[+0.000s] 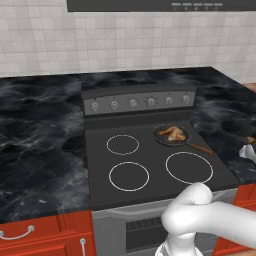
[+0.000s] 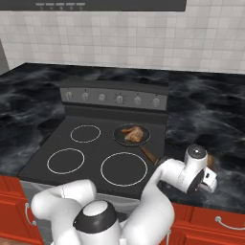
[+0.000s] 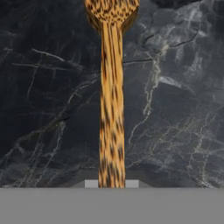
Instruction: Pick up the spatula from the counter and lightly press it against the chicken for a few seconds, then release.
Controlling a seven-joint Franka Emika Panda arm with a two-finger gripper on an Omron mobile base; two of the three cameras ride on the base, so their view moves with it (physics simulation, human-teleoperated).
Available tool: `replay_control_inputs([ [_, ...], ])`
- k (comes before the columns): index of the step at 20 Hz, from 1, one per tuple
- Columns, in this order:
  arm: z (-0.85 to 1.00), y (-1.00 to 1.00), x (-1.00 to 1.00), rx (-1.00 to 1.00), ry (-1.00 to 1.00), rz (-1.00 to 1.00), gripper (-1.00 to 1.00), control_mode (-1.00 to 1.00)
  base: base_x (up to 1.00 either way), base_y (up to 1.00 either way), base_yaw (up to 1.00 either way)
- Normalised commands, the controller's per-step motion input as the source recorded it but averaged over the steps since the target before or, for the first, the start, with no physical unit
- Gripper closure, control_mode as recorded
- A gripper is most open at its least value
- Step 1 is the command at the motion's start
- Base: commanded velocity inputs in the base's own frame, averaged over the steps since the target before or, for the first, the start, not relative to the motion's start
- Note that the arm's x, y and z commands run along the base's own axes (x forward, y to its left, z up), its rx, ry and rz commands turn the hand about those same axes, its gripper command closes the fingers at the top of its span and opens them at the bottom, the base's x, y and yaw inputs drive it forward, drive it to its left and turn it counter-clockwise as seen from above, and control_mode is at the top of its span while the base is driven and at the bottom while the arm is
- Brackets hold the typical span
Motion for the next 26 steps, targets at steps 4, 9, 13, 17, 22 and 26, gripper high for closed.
replay_control_inputs([
  [4, 0.50, 0.01, -0.14, -0.07, -0.13, 0.07, 1.00, -1.00, 0.00, 0.00, 0.00],
  [9, 0.50, 0.07, -0.02, -0.08, -0.09, 0.12, 1.00, -1.00, 0.00, 0.00, 0.00],
  [13, 0.40, 0.19, 0.00, -0.05, -0.05, 0.18, 1.00, -1.00, 0.00, 0.00, 0.00],
  [17, 0.36, 0.15, 0.00, -0.06, -0.05, 0.21, 1.00, -1.00, 0.00, 0.00, 0.00],
  [22, 0.33, 0.06, -0.01, -0.10, -0.03, 0.20, 1.00, -1.00, 0.00, 0.00, 0.00],
  [26, 0.32, 0.04, -0.11, -0.16, -0.01, 0.17, 1.00, -1.00, 0.00, 0.00, 0.00],
])
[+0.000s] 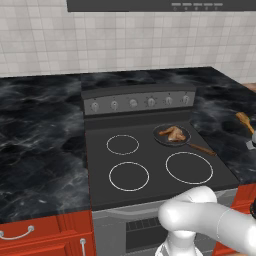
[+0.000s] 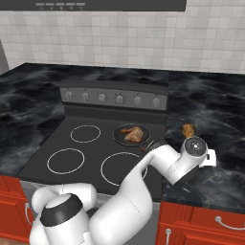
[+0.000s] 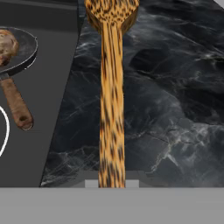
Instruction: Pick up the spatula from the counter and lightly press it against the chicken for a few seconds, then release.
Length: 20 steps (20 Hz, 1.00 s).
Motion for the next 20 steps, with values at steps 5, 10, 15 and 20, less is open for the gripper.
replay_control_inputs([
  [5, 0.23, 0.08, 0.00, -0.19, 0.10, 0.19, 1.00, -1.00, 0.00, 0.00, 0.00],
  [10, 0.02, 0.11, 0.00, -0.28, 0.07, 0.22, 1.00, -1.00, 0.00, 0.00, 0.00],
  [15, 0.03, 0.11, 0.02, -0.18, 0.05, 0.19, 1.00, -1.00, 0.00, 0.00, 0.00],
  [20, -0.05, 0.00, 0.02, 0.00, 0.01, 0.08, 1.00, -1.00, 0.00, 0.00, 0.00],
])
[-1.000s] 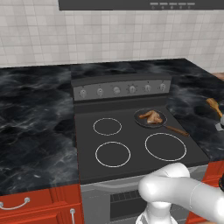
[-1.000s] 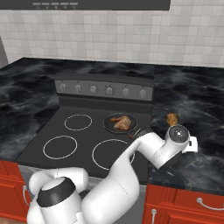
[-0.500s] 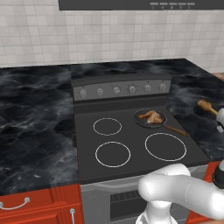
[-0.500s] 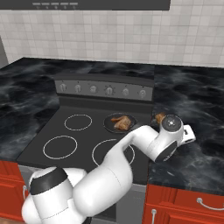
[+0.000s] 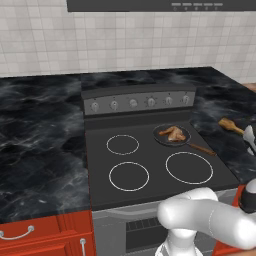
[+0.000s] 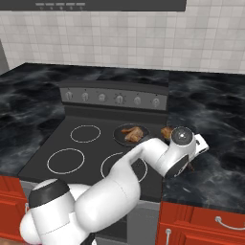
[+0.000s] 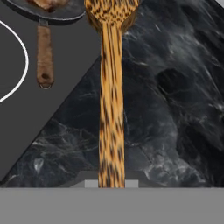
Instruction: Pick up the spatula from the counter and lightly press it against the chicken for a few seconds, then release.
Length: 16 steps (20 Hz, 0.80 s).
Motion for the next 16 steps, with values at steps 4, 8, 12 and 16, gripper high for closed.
replay_control_inputs([
  [4, 0.10, 0.00, 0.14, 0.00, 0.00, 0.08, 1.00, -1.00, 0.00, 0.00, 0.00],
  [8, 0.34, 0.00, 0.14, -0.01, 0.01, 0.11, 1.00, -1.00, 0.00, 0.00, 0.00],
  [12, 0.32, 0.01, 0.19, -0.02, 0.03, 0.13, 1.00, -1.00, 0.00, 0.00, 0.00],
  [16, 0.09, 0.19, 0.16, -0.01, 0.04, 0.09, 1.00, -1.00, 0.00, 0.00, 0.00],
])
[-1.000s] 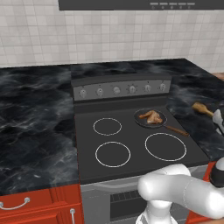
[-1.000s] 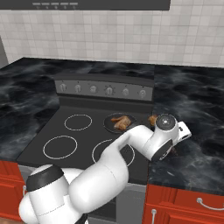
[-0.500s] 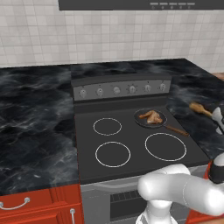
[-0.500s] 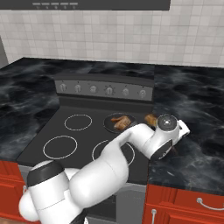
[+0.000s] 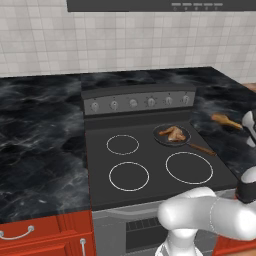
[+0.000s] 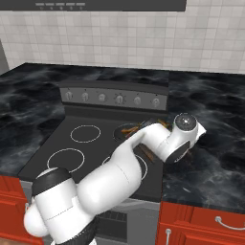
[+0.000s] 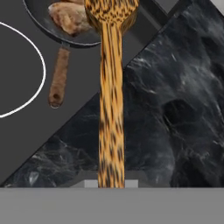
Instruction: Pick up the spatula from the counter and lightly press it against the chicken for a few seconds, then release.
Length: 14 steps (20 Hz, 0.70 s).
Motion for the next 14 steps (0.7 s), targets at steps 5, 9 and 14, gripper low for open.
replay_control_inputs([
  [5, 0.00, 0.43, 0.09, -0.11, 0.09, 0.06, 1.00, -1.00, 0.00, 0.00, 0.00],
  [9, 0.00, 0.72, 0.00, -0.17, 0.06, 0.04, 1.00, -1.00, 0.00, 0.00, 0.00],
  [14, 0.16, 0.50, 0.03, -0.19, 0.00, 0.03, 1.00, -1.00, 0.00, 0.00, 0.00],
])
